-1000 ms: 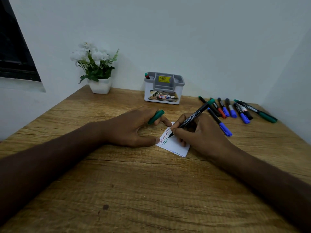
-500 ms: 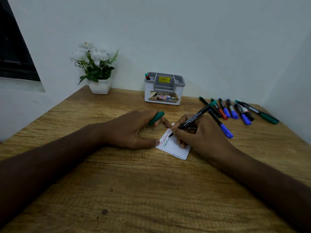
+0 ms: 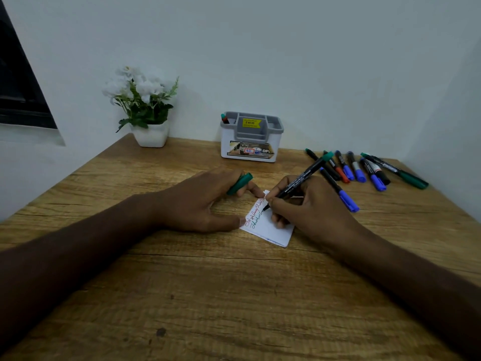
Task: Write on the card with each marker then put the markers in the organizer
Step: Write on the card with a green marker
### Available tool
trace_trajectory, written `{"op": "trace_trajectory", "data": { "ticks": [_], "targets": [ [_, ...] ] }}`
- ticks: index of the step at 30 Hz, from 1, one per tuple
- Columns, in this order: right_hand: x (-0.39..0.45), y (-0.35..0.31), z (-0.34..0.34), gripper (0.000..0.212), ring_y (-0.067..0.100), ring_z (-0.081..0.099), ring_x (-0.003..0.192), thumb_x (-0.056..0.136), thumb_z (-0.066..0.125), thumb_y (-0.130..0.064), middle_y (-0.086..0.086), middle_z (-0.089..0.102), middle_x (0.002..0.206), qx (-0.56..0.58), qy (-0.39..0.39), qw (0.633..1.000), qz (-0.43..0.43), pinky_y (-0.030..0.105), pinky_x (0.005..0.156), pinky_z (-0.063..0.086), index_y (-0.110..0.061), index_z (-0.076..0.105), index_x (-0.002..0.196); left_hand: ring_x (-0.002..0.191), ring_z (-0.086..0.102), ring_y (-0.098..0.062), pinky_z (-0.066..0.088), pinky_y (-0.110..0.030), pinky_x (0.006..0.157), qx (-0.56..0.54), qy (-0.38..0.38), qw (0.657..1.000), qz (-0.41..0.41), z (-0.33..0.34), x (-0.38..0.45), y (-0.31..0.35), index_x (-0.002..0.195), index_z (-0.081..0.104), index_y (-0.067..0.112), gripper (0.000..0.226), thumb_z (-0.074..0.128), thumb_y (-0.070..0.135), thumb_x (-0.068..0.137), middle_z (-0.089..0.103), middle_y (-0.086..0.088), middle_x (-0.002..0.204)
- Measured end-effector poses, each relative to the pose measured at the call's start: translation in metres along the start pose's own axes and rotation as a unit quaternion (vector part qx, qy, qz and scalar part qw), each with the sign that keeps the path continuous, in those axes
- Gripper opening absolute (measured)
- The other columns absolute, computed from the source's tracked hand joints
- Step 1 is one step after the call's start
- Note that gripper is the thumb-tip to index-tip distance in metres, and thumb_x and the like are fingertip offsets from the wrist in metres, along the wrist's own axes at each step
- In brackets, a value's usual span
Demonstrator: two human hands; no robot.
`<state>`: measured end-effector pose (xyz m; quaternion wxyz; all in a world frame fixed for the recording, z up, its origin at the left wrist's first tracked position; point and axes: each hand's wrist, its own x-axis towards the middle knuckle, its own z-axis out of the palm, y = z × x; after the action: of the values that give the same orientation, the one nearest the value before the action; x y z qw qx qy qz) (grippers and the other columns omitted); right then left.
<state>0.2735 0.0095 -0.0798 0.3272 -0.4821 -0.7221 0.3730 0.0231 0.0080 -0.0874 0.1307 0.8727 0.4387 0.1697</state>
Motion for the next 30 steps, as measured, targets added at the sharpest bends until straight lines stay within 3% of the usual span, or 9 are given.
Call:
{"op": "trace_trajectory", "data": {
  "ticks": [3,6,10,14,18,22,25,30],
  "targets": [
    [0.002,0.0,-0.001,0.004,0.014,0.077,0.067,0.096,0.074,-0.01,0.007,0.08,0.076,0.056,0.008,0.998,0.01,0.022,0.065,0.062,-0.009,0.075,0.099,0.1,0.048,0.009,0.039,-0.019,0.077,0.007,0.003,1.0,0.011,-0.001,-0.002,0.002,0.112,0.037,0.064,0.036,0.065,0.064,0.09,0.046,0.035,0.105],
    [0.005,0.001,-0.004,0.01,0.018,0.077,0.072,0.095,0.074,-0.002,0.013,0.08,0.082,0.19,0.054,0.98,0.016,0.023,0.067,0.062,-0.004,0.074,0.105,0.1,0.047,0.01,0.036,-0.018,0.075,0.029,0.001,1.0,0.002,-0.001,-0.001,0.002,0.113,0.035,0.055,0.038,0.061,0.068,0.088,0.044,0.032,0.106],
    [0.009,0.004,-0.01,0.011,0.029,0.076,0.08,0.095,0.065,0.007,0.025,0.078,0.096,0.288,0.101,0.952,0.005,0.037,0.081,0.067,0.001,0.075,0.096,0.099,0.049,0.005,0.038,-0.022,0.073,0.049,0.005,0.999,0.0,0.0,-0.001,0.004,0.112,0.032,0.054,0.039,0.058,0.069,0.088,0.044,0.031,0.105],
    [0.008,0.004,-0.012,0.019,0.031,0.075,0.08,0.097,0.06,0.007,0.023,0.078,0.09,0.298,0.11,0.948,0.003,0.038,0.081,0.066,0.0,0.077,0.09,0.106,0.049,0.01,0.038,-0.018,0.073,0.029,0.023,0.999,0.007,0.001,-0.002,0.007,0.107,0.038,0.067,0.025,0.061,0.063,0.098,0.048,0.038,0.108],
    [0.005,0.003,-0.014,0.015,0.03,0.076,0.078,0.097,0.064,0.006,0.02,0.078,0.086,0.288,0.109,0.951,-0.023,0.032,0.074,0.067,-0.001,0.077,0.096,0.107,0.052,0.005,0.044,-0.022,0.077,0.026,0.031,0.999,-0.002,0.004,0.0,0.007,0.126,0.046,0.059,0.035,0.059,0.07,0.096,0.054,0.03,0.116],
    [0.003,0.003,-0.012,0.013,0.027,0.079,0.082,0.093,0.072,0.006,0.016,0.081,0.091,0.278,0.103,0.953,-0.059,0.034,0.079,0.067,-0.004,0.076,0.099,0.105,0.052,0.006,0.043,-0.021,0.074,0.041,0.032,0.999,0.014,0.002,-0.001,0.012,0.107,0.032,0.077,0.033,0.062,0.065,0.097,0.056,0.03,0.115],
    [0.004,0.003,-0.011,0.018,0.029,0.079,0.089,0.099,0.061,0.009,0.016,0.081,0.099,0.312,0.079,0.944,-0.068,0.035,0.08,0.067,-0.002,0.076,0.097,0.099,0.047,0.012,0.038,-0.02,0.07,0.073,0.035,0.997,0.014,0.002,-0.002,0.015,0.104,0.029,0.077,0.035,0.062,0.064,0.097,0.048,0.032,0.101],
    [0.004,0.002,-0.009,0.035,0.03,0.078,0.086,0.101,0.054,0.008,0.018,0.08,0.1,0.323,0.063,0.941,-0.079,0.036,0.078,0.067,-0.011,0.079,0.085,0.097,0.047,0.011,0.037,-0.02,0.07,0.078,0.033,0.996,0.011,0.0,-0.001,0.018,0.104,0.026,0.081,0.04,0.062,0.063,0.098,0.048,0.031,0.1]
  ]
}}
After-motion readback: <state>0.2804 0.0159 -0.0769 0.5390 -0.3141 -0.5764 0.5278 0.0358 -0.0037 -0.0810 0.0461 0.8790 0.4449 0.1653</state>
